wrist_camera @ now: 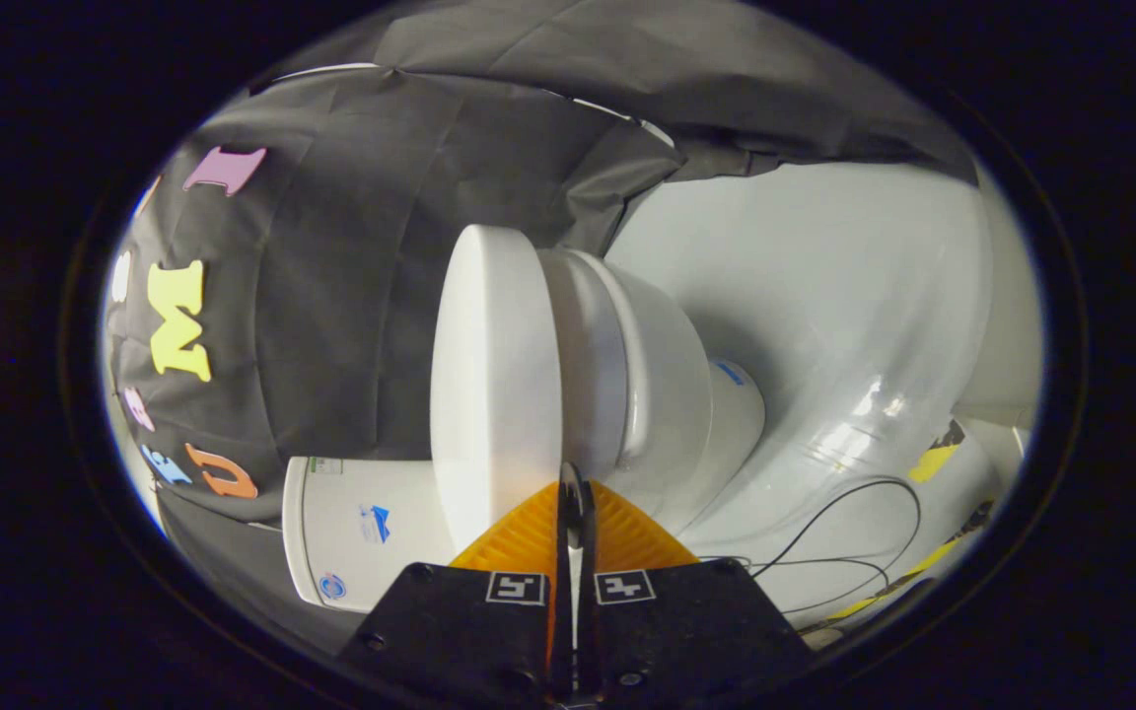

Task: Open the toilet lid.

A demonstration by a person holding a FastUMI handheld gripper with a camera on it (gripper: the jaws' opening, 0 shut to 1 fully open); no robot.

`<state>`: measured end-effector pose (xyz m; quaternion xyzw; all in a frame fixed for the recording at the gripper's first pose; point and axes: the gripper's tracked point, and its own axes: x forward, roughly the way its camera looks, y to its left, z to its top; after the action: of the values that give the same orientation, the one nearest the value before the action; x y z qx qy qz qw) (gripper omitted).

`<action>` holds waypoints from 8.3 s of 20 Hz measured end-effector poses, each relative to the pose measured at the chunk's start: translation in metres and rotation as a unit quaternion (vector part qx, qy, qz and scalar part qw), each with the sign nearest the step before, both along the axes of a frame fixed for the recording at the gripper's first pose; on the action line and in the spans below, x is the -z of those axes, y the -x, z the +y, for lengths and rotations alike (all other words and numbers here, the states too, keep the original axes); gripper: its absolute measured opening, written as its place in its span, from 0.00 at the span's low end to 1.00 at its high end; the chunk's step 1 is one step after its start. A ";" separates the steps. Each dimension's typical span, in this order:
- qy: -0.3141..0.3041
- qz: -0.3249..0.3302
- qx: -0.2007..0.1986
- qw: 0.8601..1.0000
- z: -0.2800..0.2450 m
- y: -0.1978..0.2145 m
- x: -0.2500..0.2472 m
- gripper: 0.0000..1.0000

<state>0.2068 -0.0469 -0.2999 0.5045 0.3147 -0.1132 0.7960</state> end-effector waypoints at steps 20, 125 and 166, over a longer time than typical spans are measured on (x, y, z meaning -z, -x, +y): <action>0.128 -0.019 -0.053 0.990 0.062 -0.006 -0.097 0.04; 0.604 -0.050 -0.269 0.748 0.413 -0.052 -0.173 0.06; 0.535 -0.278 -0.235 0.762 0.214 0.129 -0.290 1.00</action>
<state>0.0779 0.1671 -0.0098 -0.0840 0.0762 0.0722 0.9909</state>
